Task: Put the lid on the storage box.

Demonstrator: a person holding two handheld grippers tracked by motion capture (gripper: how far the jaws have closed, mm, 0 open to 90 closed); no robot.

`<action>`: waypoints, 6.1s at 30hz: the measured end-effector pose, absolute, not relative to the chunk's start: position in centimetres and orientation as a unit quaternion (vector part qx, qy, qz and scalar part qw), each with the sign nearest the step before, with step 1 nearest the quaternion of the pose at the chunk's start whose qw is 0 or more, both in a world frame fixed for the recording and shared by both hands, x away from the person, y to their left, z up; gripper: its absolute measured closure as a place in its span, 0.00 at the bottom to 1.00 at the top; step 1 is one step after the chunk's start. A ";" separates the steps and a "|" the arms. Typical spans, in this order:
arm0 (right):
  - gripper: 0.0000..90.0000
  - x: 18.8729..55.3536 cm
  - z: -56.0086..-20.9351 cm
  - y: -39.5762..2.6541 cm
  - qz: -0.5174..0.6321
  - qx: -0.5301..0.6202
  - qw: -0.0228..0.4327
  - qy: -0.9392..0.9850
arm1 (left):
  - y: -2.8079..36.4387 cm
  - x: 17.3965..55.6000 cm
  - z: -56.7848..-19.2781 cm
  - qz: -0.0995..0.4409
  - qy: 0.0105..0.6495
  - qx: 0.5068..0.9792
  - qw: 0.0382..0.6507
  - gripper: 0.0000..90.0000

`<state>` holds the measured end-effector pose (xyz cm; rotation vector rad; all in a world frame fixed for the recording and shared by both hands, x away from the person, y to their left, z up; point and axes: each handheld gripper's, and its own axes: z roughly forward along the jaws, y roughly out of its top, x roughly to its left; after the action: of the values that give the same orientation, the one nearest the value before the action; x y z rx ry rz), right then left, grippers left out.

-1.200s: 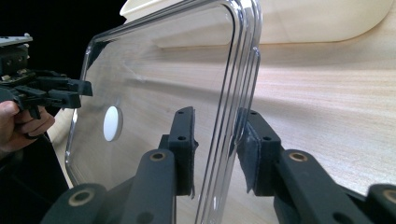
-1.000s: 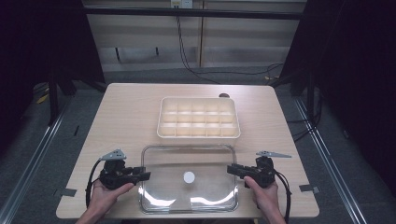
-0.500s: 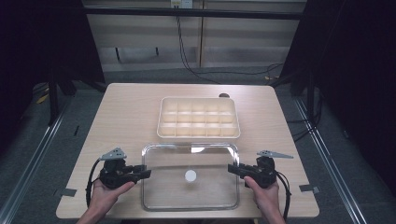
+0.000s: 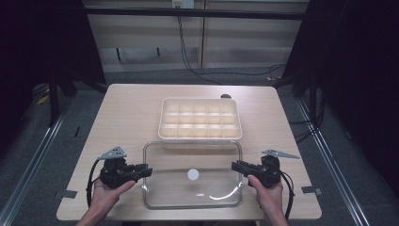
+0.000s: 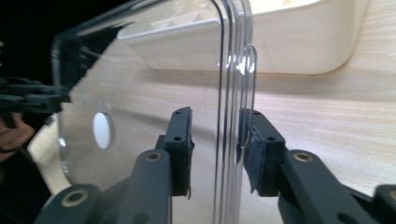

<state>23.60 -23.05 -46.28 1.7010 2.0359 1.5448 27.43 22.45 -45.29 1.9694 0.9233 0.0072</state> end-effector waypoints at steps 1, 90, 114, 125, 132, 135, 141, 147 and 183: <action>0.71 23.6 -46.1 -22.8 0.495 0.556 0.042 0.666 | 22.4 27.5 -45.2 0.006 0.375 0.801 0.467 0.74; 0.74 29.4 -40.2 -24.8 0.553 0.544 0.080 0.626 | 20.7 33.5 -39.3 0.041 0.384 0.768 0.511 0.82; 0.74 33.3 -38.6 -24.9 0.556 0.549 0.084 0.618 | 20.4 37.0 -38.4 0.047 0.396 0.761 0.511 0.81; 0.74 34.9 -37.9 -25.0 0.562 0.552 0.087 0.609 | 20.0 38.6 -37.2 0.056 0.397 0.761 0.510 0.81; 0.74 36.1 -37.4 -25.4 0.561 0.557 0.093 0.604 | 19.5 39.9 -36.3 0.068 0.395 0.763 0.506 0.81; 0.74 36.6 -37.3 -25.4 0.559 0.560 0.095 0.604 | 19.4 40.2 -36.2 0.068 0.398 0.761 0.508 0.81; 0.74 37.5 -37.4 -25.3 0.559 0.556 0.100 0.607 | 19.2 41.4 -36.8 0.066 0.409 0.758 0.503 0.80; 0.74 38.1 -37.8 -25.4 0.552 0.563 0.099 0.607 | 18.9 41.9 -36.9 0.069 0.412 0.762 0.495 0.80; 0.70 42.0 -39.2 -25.5 0.506 0.590 0.097 0.622 | 17.8 45.6 -38.2 0.058 0.447 0.758 0.472 0.76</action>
<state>41.98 -25.51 -39.20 1.7459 1.8416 1.4998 45.56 17.78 -38.24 1.8559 1.0950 0.1431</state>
